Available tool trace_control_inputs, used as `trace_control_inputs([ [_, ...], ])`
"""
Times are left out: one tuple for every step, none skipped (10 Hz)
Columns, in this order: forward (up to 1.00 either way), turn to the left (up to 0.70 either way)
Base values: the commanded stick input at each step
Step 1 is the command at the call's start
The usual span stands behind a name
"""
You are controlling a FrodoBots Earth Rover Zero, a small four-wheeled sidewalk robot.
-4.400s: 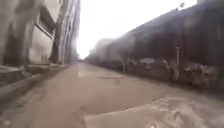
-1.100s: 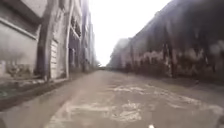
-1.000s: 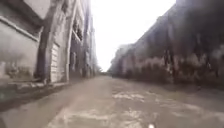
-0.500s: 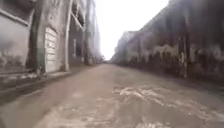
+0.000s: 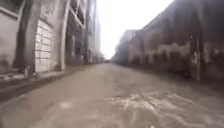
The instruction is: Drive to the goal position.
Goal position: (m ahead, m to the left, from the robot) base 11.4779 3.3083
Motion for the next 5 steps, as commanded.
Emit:
trace_control_inputs([
  [1.00, 0.00],
  [1.00, 0.00],
  [1.00, 0.00],
  [1.00, 0.03],
  [1.00, 0.27],
])
